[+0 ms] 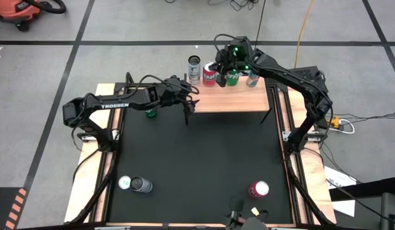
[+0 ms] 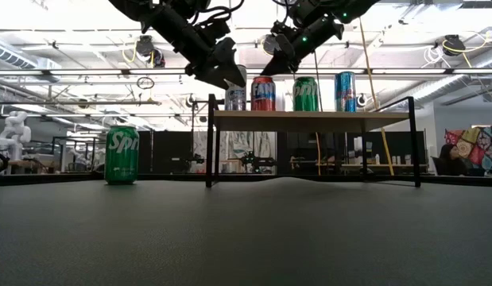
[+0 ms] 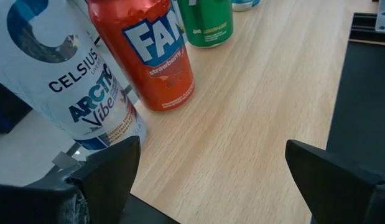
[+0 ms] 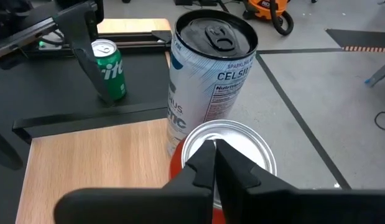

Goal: Place canned beverage on shelf
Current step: Put the left orange soda can on the shelf

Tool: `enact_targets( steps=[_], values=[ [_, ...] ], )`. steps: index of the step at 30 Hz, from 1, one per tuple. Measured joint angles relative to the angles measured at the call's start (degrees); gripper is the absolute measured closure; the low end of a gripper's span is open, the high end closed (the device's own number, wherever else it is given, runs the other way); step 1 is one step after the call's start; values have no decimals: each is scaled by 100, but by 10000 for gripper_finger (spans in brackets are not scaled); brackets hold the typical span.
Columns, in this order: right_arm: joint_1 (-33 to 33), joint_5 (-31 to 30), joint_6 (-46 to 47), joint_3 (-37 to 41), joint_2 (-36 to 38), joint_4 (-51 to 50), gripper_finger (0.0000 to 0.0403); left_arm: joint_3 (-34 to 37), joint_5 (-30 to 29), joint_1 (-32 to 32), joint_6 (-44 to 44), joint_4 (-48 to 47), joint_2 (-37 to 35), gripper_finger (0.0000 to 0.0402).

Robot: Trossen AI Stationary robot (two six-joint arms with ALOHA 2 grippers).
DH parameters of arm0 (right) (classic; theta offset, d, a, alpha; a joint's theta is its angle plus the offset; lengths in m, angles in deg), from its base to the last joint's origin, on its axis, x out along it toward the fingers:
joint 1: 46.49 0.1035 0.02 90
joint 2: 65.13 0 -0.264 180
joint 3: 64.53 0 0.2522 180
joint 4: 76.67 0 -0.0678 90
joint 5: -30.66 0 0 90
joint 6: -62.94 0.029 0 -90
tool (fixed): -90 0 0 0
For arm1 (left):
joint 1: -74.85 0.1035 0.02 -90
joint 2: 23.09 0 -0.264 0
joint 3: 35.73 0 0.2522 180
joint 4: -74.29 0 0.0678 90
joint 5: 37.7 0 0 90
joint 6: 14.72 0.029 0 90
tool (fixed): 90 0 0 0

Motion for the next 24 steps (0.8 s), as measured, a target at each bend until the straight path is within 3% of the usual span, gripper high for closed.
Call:
enact_targets(
  steps=[24],
  values=[
    [-15,-321,-374,-9,26,-273,403,0,-51,0,-18,-4,0,9]
  ],
)
